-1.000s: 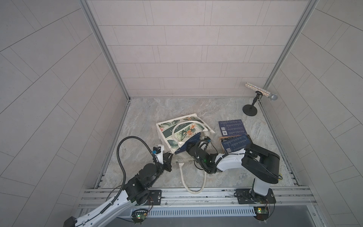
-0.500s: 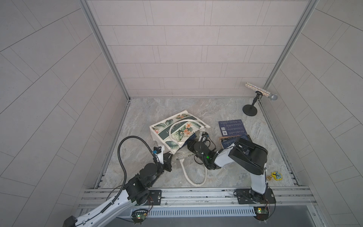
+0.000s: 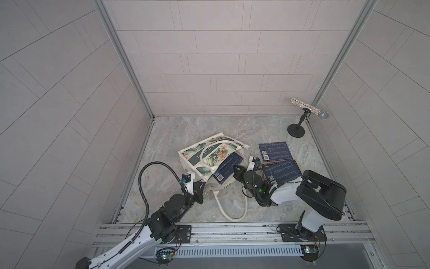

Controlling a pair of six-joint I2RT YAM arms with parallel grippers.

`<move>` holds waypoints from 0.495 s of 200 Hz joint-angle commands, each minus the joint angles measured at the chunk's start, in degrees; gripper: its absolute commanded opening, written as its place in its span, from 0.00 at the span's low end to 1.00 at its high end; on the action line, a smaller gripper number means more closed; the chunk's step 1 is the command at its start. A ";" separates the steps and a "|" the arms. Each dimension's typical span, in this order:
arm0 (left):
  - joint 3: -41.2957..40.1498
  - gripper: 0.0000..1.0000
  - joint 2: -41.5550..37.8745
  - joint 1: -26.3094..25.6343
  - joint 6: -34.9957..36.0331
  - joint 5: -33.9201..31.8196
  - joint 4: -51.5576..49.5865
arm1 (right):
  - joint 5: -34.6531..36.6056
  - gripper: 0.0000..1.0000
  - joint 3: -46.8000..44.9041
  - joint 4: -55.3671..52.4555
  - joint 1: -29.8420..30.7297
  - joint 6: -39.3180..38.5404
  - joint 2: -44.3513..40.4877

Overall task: Take out the books from the canvas bag
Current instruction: Pick up the book from the canvas bag.

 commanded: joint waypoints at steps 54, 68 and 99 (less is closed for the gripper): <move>0.97 0.00 2.26 -0.05 0.48 -3.14 3.75 | 0.67 0.00 -1.10 -21.28 1.62 -10.18 -19.45; 1.15 0.00 3.30 -0.03 0.51 -2.77 4.02 | 0.49 0.00 -1.12 -23.87 2.67 -10.07 -21.67; 1.16 0.00 5.47 -0.01 0.52 -1.97 5.96 | 3.35 0.07 1.42 -32.18 5.23 -11.03 -24.27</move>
